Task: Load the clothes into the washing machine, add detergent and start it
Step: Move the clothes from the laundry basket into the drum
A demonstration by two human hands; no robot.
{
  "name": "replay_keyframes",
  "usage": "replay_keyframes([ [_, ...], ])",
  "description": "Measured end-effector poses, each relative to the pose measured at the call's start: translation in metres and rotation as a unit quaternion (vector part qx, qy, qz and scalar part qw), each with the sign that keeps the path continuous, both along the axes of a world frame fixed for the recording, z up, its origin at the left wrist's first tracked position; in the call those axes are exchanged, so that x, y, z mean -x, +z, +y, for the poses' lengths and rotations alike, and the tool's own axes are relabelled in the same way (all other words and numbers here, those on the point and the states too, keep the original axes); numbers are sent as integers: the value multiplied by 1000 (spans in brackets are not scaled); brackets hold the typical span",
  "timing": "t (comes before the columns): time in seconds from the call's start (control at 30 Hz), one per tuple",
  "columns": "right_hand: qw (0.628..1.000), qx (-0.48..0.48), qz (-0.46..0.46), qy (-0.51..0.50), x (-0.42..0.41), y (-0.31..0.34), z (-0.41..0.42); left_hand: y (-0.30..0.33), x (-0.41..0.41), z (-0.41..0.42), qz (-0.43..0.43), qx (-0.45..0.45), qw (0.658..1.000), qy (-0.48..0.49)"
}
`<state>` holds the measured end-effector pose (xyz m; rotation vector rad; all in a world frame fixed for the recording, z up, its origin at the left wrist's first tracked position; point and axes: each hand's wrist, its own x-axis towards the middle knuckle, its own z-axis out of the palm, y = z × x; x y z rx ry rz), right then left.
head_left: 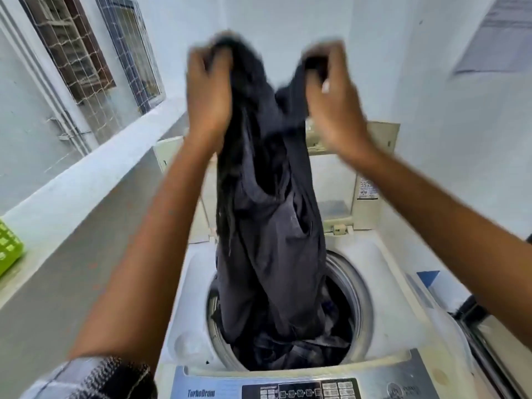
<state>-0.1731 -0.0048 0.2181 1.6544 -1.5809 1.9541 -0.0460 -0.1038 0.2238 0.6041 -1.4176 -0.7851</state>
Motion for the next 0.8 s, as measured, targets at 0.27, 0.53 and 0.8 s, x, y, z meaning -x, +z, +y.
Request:
replay_keyframes([
  [0.27,594,-738,315,58,25,-320,70,-329,-52,45,-717,-140,658,-179],
  [0.53,616,-737,253,113,32,-330,77,-357,-68,63,-727,-245,619,-167],
  [0.8,712,-666,210,68,18,-344,52,-367,-42,72,-661,-172,723,-99],
])
